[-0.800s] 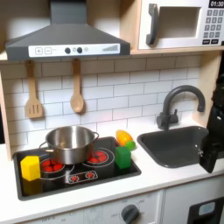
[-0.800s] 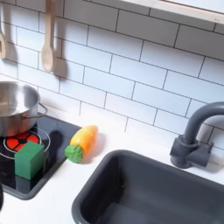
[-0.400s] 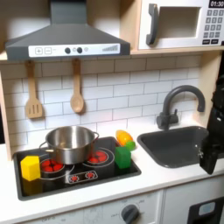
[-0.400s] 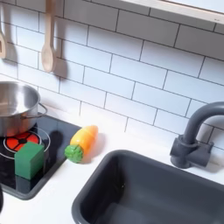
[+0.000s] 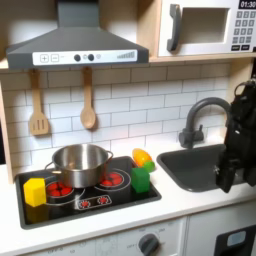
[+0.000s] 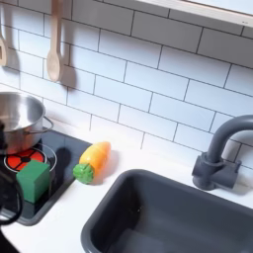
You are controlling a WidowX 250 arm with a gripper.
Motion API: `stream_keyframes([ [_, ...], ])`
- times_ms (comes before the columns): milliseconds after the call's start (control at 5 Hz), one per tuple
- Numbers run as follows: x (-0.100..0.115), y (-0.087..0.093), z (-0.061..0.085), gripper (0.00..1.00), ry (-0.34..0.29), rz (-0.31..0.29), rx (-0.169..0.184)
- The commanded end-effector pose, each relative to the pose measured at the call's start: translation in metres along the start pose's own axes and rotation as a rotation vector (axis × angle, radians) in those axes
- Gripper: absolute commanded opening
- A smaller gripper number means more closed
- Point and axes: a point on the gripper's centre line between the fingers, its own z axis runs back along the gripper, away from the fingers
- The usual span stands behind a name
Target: Reach green block
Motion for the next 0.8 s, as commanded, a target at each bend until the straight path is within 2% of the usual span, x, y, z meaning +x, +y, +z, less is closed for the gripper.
stream_keyframes([
  [0, 0.021, 0.014, -0.003, 1.0, -0.01, 0.041, 0.027],
  [400, 0.047, 0.029, -0.007, 1.0, -0.024, 0.042, 0.05],
  [600, 0.059, 0.035, -0.009, 1.0, -0.03, 0.047, 0.047],
])
